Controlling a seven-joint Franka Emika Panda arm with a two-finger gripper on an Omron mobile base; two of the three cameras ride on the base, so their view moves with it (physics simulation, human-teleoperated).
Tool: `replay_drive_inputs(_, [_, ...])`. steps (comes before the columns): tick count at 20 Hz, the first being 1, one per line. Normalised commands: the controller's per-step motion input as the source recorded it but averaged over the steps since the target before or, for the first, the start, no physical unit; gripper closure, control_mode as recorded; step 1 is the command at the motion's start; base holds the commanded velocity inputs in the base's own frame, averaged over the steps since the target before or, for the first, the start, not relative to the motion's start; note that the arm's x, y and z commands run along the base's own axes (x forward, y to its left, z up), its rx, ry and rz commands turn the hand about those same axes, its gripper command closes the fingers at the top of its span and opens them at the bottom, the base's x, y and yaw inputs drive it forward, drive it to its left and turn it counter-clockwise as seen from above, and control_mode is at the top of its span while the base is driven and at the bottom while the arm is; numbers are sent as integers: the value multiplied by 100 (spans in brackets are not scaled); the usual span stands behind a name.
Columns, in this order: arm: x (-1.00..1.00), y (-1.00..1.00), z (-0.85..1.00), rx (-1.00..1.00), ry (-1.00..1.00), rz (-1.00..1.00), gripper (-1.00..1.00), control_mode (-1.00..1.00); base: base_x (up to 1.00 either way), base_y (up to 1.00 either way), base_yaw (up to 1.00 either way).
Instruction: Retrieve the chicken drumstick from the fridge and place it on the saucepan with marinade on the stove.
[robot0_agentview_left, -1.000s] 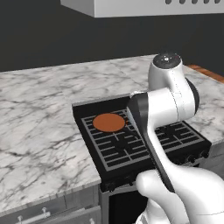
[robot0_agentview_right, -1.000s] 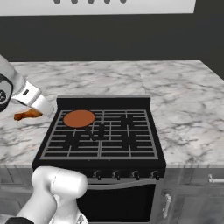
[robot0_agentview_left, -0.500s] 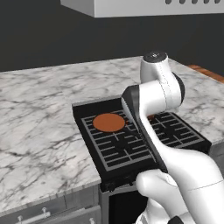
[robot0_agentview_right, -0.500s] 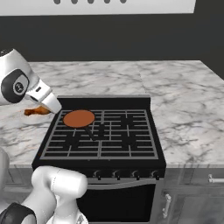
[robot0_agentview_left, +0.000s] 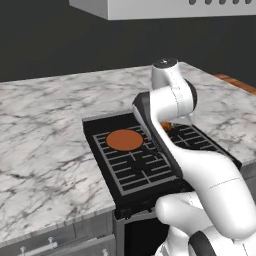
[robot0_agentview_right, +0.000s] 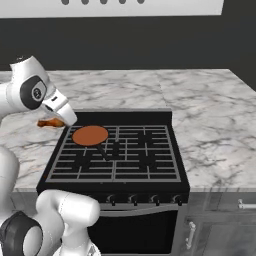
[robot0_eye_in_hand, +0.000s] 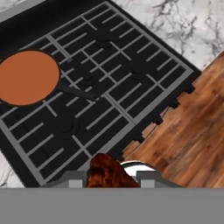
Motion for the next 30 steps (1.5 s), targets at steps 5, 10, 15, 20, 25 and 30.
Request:
replay_drive_inputs(5, [28, 5, -21, 4, 0, 0, 100, -100, 0, 0, 0])
replay_drive_inputs(10, [12, 0, -27, 1, 0, 2, 100, -100, 0, 0, 0])
replay_drive_inputs(15, [11, 0, -27, 0, 0, 8, 100, -100, 0, 0, 0])
replay_drive_inputs(20, [11, 0, -21, 0, 0, 12, 100, -100, 0, 0, 0])
replay_drive_inputs(25, [29, 0, -14, 0, -1, 14, 100, -100, 0, 0, 0])
replay_drive_inputs(30, [39, 0, -11, 0, 0, 15, 100, -100, 0, 0, 0])
